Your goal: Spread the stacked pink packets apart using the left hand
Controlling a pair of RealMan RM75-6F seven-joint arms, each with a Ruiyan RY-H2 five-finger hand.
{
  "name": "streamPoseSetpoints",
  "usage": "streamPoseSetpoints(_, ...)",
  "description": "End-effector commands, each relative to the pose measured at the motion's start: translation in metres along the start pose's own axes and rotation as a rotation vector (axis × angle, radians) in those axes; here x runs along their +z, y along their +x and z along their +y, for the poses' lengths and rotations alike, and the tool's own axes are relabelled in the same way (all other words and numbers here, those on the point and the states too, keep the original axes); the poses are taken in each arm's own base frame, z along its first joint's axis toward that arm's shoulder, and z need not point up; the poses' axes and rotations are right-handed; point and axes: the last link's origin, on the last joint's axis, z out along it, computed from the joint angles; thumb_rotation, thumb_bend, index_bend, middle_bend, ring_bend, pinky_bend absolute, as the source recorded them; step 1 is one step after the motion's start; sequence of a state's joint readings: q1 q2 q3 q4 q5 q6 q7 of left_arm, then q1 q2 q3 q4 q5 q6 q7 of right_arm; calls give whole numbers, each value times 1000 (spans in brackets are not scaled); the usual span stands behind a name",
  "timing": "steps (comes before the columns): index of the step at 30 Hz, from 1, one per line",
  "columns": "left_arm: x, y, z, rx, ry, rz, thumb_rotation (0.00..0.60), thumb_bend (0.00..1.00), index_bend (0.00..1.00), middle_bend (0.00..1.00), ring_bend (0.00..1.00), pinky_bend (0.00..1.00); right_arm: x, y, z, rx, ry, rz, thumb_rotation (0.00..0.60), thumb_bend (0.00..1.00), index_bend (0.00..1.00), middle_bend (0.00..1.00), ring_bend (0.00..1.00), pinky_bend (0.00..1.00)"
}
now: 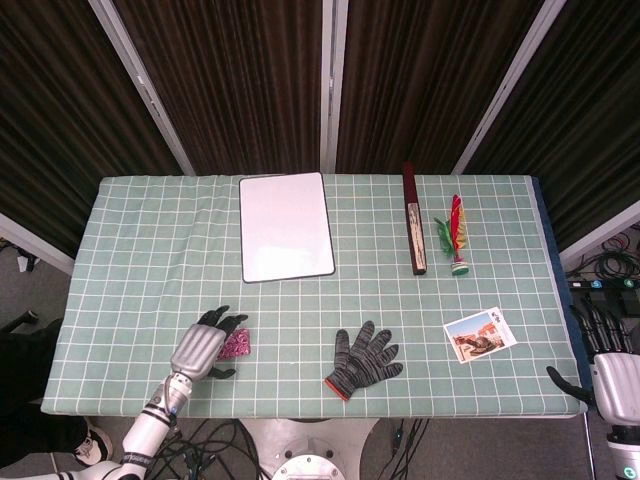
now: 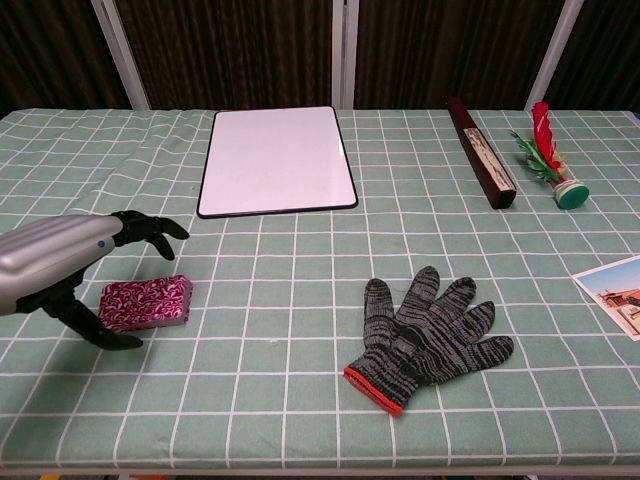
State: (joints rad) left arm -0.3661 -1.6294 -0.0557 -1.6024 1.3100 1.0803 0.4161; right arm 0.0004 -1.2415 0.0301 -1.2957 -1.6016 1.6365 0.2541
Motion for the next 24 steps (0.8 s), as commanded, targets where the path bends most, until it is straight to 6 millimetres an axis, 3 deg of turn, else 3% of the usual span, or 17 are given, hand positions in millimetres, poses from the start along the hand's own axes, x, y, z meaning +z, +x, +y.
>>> streamPoseSetpoints(1, 5, -4, 1, 4, 17, -17, 600, 51, 148, 267, 69, 152, 0, 0, 1, -1, -2, -2, 600, 83, 0, 0, 0, 0)
streamPoseSetpoints(24, 16, -8, -7, -15, 76, 5, 600, 99, 196, 344, 124, 159, -1, -4, 5, -8, -27, -36, 600, 82, 0, 0, 0, 0)
